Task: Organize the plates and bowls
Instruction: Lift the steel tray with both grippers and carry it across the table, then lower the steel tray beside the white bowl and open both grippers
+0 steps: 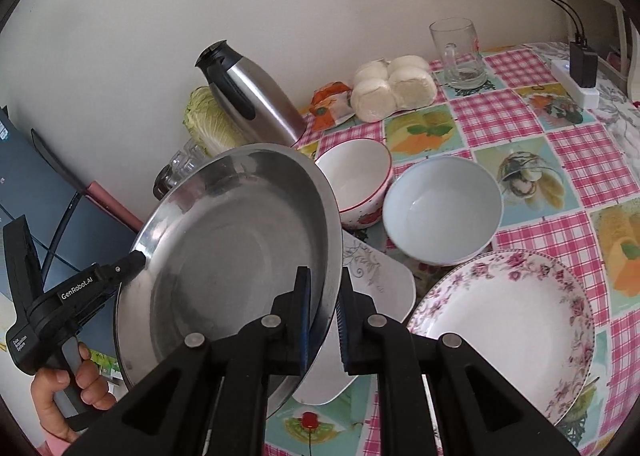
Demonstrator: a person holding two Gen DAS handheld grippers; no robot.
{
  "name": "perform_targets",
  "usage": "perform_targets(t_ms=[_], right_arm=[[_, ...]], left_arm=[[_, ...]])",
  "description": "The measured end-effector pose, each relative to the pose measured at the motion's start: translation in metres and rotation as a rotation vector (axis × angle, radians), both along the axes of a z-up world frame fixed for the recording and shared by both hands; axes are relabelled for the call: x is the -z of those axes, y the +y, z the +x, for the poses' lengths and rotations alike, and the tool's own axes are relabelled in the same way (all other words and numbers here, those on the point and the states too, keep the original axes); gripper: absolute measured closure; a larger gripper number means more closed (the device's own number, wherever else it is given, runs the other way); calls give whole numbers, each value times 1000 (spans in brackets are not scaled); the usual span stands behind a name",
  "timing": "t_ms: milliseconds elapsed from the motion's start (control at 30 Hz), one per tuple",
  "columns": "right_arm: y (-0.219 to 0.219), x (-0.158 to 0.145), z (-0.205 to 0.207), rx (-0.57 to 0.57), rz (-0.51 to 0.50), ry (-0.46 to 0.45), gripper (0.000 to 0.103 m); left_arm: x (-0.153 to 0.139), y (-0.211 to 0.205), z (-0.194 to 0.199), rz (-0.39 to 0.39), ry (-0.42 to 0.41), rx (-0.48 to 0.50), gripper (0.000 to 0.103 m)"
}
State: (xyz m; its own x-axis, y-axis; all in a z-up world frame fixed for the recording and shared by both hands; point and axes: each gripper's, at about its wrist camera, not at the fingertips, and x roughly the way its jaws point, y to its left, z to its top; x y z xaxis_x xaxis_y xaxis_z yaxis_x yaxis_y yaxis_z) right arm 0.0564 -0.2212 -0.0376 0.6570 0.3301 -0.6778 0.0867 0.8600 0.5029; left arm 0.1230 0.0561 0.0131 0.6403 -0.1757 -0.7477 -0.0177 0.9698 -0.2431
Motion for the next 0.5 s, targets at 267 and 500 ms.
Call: perform_targets(t_ms=[267, 500], right_arm=[[-27, 17, -2, 59, -9, 70, 88], [-26, 38, 0, 40, -36, 143, 88]], left_arm=[[32, -28, 3, -19, 64, -16, 81], [69, -14, 5, -62, 153, -65, 81]])
